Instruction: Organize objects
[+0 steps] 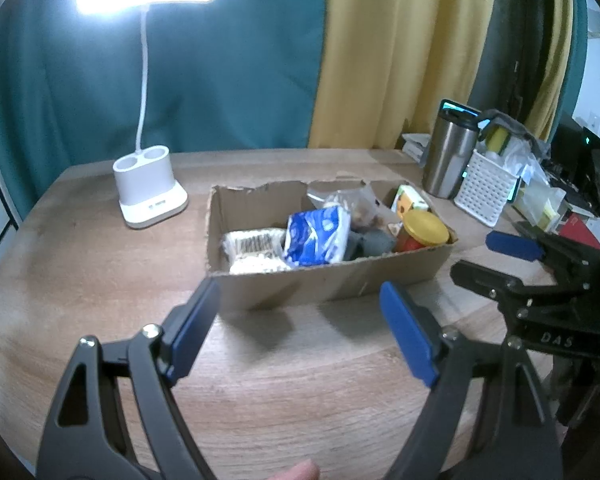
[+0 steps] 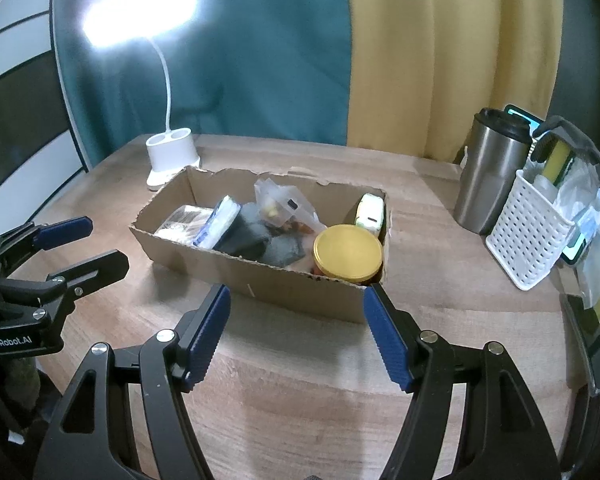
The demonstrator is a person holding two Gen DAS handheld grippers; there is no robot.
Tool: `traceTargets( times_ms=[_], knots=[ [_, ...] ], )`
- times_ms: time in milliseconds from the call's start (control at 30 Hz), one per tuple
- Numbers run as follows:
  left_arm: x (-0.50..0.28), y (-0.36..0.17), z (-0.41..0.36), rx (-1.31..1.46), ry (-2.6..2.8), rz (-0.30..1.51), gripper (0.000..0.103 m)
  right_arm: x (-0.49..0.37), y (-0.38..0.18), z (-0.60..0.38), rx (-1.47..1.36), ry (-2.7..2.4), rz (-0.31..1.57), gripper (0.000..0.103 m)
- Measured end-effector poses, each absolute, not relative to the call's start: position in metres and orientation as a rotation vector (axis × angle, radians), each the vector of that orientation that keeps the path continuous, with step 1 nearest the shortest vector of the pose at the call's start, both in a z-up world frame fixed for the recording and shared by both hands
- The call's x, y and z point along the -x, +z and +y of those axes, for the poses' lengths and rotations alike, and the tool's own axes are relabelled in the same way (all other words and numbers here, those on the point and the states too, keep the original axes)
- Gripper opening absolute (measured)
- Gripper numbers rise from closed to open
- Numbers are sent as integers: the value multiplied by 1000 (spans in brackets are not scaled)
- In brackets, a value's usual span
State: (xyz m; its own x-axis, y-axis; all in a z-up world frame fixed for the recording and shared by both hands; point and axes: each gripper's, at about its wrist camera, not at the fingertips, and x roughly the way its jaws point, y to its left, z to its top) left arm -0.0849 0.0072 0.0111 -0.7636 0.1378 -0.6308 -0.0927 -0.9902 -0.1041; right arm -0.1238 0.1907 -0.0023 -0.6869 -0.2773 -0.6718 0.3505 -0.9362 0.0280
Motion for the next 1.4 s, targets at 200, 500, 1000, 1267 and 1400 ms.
traceTargets(
  times_ms=[200, 500, 1000, 1267, 1400],
  knots=[
    [86, 10, 5, 1037, 2867, -99, 84, 122, -3, 193, -1017, -2607, 142, 72],
    [85, 8, 7, 1036, 2840, -93, 84, 121, -3, 198, -1013, -2617, 125, 72],
    [83, 9, 6, 1021, 2847, -99, 84, 119, -4, 198, -1023, -2621, 122, 72],
    [85, 9, 4, 1043, 2850, -120, 84, 120, -5, 196, -1030, -2621, 121, 72],
    [88, 7, 3, 1057, 2843, -138, 84, 121, -4, 196, -1028, -2620, 119, 72]
  ],
)
